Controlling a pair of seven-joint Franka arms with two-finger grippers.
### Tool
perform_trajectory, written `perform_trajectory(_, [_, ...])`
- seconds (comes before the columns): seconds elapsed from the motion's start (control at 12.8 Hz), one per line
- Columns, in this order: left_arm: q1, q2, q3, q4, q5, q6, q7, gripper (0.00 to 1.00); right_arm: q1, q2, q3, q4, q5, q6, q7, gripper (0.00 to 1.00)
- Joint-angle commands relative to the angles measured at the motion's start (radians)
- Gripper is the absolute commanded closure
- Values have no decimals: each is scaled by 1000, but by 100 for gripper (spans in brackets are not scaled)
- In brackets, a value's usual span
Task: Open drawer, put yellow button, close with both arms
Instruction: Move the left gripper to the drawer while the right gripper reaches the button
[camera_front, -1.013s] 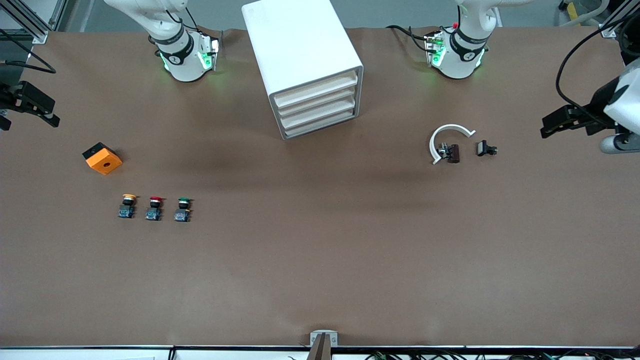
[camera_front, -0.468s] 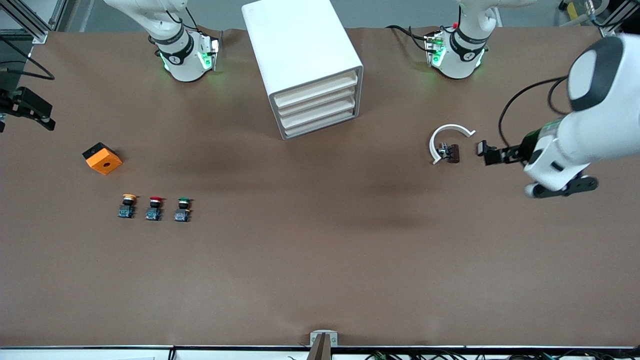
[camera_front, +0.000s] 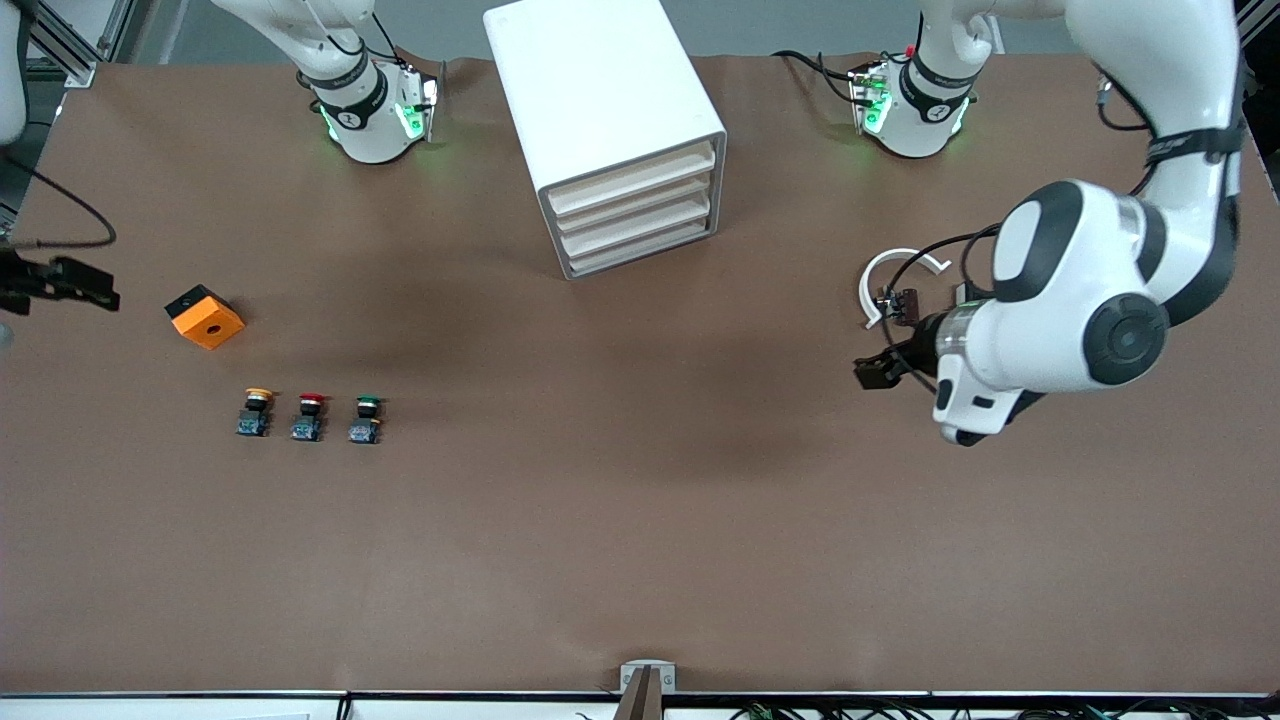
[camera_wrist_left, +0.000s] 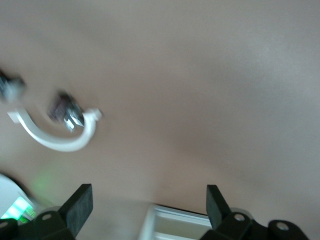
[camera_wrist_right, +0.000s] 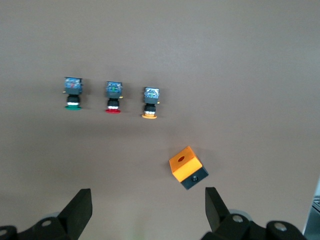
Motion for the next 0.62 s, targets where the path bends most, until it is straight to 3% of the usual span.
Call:
perform_trajectory(0.0, [-31,79,1,51,-47,-10,-218,0,-30,105,13,11,-10,63,-10,0])
perform_trajectory(0.08, [-51,105,3,51,-76,-9,-339,0,-33,135,13,-3,-10,99,-8,0])
perform_trajectory(0.23, [-57,161,3,51,-179,-15,-758,0,-31,188,15,-71,-7,246,-8,0])
perform_trajectory(0.47, [-80,179,0,43,-269,-32,-906,0,-33,227,13,-185,-5,475,-2,0])
perform_trajectory(0.55, [-90,197,-5,45,-327,-96,-909,0,-37,244,13,-207,-5,527,1,0])
